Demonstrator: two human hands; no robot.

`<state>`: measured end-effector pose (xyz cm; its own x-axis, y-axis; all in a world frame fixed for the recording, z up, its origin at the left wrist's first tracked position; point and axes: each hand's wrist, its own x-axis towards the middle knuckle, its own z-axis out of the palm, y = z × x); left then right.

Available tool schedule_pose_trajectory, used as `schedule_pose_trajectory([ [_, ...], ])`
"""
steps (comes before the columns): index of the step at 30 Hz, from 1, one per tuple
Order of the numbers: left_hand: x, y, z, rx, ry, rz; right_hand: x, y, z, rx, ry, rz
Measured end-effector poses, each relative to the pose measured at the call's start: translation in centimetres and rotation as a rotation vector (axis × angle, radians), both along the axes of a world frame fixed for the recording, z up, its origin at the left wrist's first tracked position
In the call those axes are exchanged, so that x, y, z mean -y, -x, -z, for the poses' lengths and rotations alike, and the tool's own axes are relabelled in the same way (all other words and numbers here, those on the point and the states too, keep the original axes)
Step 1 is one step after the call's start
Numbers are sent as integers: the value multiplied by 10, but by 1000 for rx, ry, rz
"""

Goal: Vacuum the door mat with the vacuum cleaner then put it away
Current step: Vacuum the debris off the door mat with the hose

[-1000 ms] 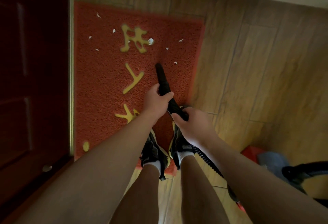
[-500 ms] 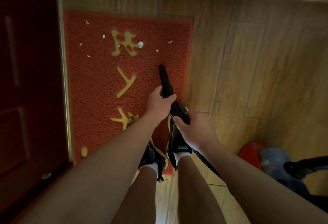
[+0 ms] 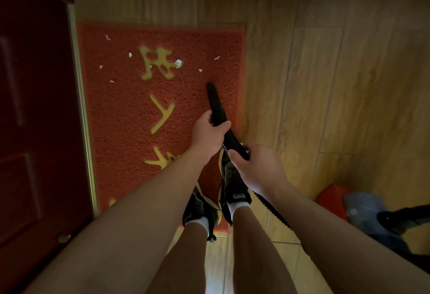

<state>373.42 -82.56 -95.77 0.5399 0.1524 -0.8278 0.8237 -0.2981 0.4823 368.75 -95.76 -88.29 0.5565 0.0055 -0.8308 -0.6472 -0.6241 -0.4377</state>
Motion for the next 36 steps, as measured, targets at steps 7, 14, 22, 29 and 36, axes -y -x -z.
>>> schedule_pose_trajectory([
  [7,-8,-16,0,15,-22,-17,-7,-19,4,7,-12,-21],
  [14,-13,-28,3,7,-18,-6,-11,-33,8,9,-2,-29],
  [22,-3,-39,2,30,-48,37,-1,-39,15,10,-24,4],
  [29,16,-54,2,45,-44,75,14,-47,14,20,-14,46],
  [36,24,-64,2,59,-30,94,21,-54,15,42,0,47],
])
